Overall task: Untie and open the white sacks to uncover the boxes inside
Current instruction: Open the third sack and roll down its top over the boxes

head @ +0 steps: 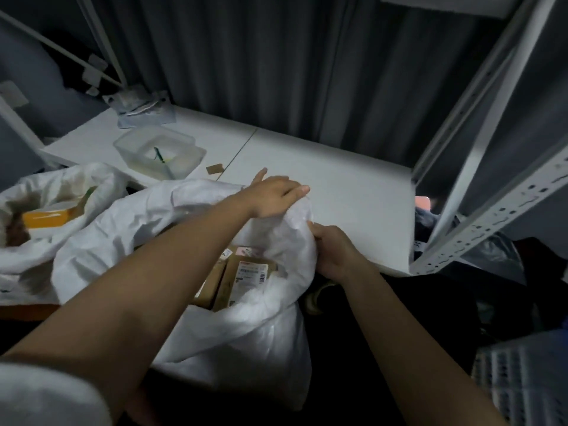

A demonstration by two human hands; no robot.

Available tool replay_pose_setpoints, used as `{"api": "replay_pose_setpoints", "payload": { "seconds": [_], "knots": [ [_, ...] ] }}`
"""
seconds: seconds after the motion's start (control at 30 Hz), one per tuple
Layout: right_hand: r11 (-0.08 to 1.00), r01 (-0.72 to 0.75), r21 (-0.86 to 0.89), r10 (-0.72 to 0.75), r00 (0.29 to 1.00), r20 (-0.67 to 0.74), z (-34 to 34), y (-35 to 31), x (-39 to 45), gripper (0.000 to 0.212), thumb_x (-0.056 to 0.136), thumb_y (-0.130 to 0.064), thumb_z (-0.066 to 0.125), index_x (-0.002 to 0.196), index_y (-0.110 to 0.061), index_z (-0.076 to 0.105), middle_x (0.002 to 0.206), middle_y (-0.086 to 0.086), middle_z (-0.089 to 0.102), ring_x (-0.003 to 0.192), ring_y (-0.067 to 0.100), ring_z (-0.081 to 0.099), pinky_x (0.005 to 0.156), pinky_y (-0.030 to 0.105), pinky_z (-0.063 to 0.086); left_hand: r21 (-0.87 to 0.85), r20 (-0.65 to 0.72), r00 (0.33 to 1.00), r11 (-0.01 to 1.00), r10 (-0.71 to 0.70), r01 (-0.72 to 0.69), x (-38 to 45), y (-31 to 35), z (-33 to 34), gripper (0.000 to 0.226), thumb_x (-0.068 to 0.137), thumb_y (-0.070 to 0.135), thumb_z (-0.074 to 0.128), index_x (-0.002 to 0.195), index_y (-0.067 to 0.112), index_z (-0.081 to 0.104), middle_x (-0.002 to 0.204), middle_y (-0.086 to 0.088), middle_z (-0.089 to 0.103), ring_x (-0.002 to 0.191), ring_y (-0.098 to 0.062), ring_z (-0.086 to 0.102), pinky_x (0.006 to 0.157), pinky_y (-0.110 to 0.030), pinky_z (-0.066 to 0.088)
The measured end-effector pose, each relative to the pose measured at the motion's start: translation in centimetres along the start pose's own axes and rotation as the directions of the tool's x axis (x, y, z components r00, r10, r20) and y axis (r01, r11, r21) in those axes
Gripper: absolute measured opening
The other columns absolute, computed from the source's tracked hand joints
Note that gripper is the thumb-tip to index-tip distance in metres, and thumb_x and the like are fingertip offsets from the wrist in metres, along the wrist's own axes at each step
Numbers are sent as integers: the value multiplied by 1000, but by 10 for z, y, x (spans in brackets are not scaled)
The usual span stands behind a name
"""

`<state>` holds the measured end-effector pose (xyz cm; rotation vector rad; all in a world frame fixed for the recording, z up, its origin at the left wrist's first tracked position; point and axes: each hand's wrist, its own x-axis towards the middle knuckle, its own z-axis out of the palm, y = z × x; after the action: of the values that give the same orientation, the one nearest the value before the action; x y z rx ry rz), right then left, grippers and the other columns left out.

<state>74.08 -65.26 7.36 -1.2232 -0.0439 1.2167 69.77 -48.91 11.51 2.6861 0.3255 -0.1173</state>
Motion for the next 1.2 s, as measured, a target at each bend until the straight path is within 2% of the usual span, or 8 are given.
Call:
{"api": "replay_pose_setpoints", "payload": {
  "seconds": [0.17, 0.43, 0.67, 0.73, 0.83, 0.9, 1.1, 1.2],
  "knots": [
    [969, 61, -240, -132, 946, -295, -2, 4, -13, 35, 97, -23, 38, 75, -10, 61, 74, 6, 64, 72, 20, 58, 61, 28, 43, 7, 75, 990, 993, -116, 116, 9, -5, 10, 72, 90, 70, 19, 64, 10, 48, 71, -5, 59, 68, -20, 55, 70, -34, 38],
    [87, 93, -992, -658, 753, 13, 8, 9, -18, 42, 100, -47, 29, 112, -12, 50, 107, 9, 57, 95, 26, 57, 75, 34, 44, 35, 287, 940, 983, -183, 181, 27, 5, -2, 74, 95, 64, 15, 132, 9, 49, 141, -10, 47, 124, -25, 47, 96, -35, 31],
    [924, 108, -366, -196, 957, -212, -6, -1, -2, 26, 101, -33, 43, 89, -19, 62, 93, 6, 65, 86, 23, 62, 75, 32, 50, 103, 31, 982, 977, 184, -186, -6, -42, 5, 54, 95, 61, 25, 94, 20, 61, 89, 3, 62, 85, -16, 57, 77, -34, 45],
    [693, 28, -721, -236, 953, -190, -8, 3, 0, 30, 101, -31, 40, 76, -21, 52, 96, 18, 65, 90, 35, 61, 74, 36, 49, 112, 59, 993, 988, 101, -107, -9, -54, 25, 48, 99, 51, 28, 94, 17, 61, 92, -2, 65, 86, -19, 57, 78, -34, 44],
    [-109, -84, -990, -668, 744, 10, 6, 13, 2, 26, 98, -25, 38, 89, -11, 58, 91, 15, 65, 82, 34, 62, 67, 38, 51, -42, -18, 1000, 999, 20, -21, -3, -50, 46, 52, 99, 49, 31, 62, 15, 44, 64, -5, 57, 67, -22, 53, 69, -34, 40],
    [-270, -14, -963, -712, 676, 190, 14, 26, 13, 23, 96, -21, 42, 100, -8, 61, 91, 12, 65, 78, 31, 62, 62, 37, 52, -159, -122, 992, 987, -17, -3, 0, -43, 45, 57, 98, 50, 32, 55, 13, 40, 54, 0, 48, 58, -19, 48, 64, -33, 36],
    [682, 272, -679, -454, 885, -102, 4, 31, 24, 26, 102, -15, 42, 83, -18, 60, 85, -1, 63, 84, 14, 59, 76, 23, 40, 51, -18, 984, 983, 175, -174, -30, -80, 38, 55, 84, 71, 28, 100, 28, 58, 82, 4, 65, 76, -14, 56, 66, -28, 36],
    [376, 159, -913, -475, 879, -42, -4, 31, 28, 39, 101, -35, 34, 104, -9, 63, 102, 10, 67, 96, 26, 61, 83, 32, 46, 112, 58, 991, 985, 121, -127, -35, -93, 50, 40, 91, 59, 45, 96, 22, 58, 81, 2, 61, 73, -16, 54, 63, -28, 32]
  ]
}}
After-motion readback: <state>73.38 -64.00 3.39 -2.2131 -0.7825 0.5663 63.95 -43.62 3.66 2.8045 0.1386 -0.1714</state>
